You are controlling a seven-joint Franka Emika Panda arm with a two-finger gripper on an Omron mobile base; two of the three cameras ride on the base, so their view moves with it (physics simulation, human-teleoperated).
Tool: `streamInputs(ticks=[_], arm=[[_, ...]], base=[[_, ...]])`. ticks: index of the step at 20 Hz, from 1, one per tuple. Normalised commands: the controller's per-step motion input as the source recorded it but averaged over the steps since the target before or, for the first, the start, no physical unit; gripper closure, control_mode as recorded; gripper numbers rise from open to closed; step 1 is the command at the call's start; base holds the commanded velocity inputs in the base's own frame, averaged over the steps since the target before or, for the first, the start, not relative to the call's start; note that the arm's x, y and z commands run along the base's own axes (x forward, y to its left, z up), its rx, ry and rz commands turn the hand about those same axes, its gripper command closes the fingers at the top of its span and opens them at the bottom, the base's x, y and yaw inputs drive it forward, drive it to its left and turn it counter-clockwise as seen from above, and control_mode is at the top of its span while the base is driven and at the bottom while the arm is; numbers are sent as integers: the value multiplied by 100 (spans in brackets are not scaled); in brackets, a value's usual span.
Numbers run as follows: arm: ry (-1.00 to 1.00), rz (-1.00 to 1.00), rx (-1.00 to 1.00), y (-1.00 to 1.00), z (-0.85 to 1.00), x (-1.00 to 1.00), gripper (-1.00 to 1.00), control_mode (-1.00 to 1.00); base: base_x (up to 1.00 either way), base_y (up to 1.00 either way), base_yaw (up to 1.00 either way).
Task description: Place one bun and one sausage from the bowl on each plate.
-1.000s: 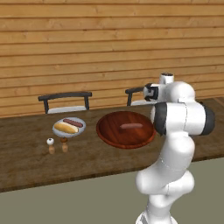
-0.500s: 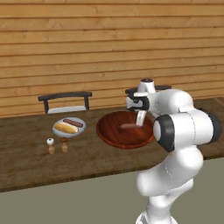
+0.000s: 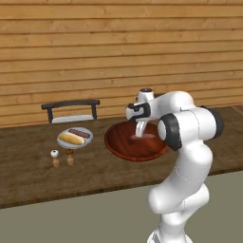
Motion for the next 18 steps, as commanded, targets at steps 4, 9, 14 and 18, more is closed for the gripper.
streamInputs(ticks=[4, 9, 14, 18], arm=[[4, 0, -8, 7, -39, 3, -100, -100], [-9, 1, 0, 0, -39, 0, -100, -100], [-13, 0, 0, 0, -7, 10, -100, -100], [-7, 0, 0, 0, -20, -15, -100, -100]], base=[[0, 0, 0], [0, 0, 0], [0, 0, 0], [0, 0, 0]])
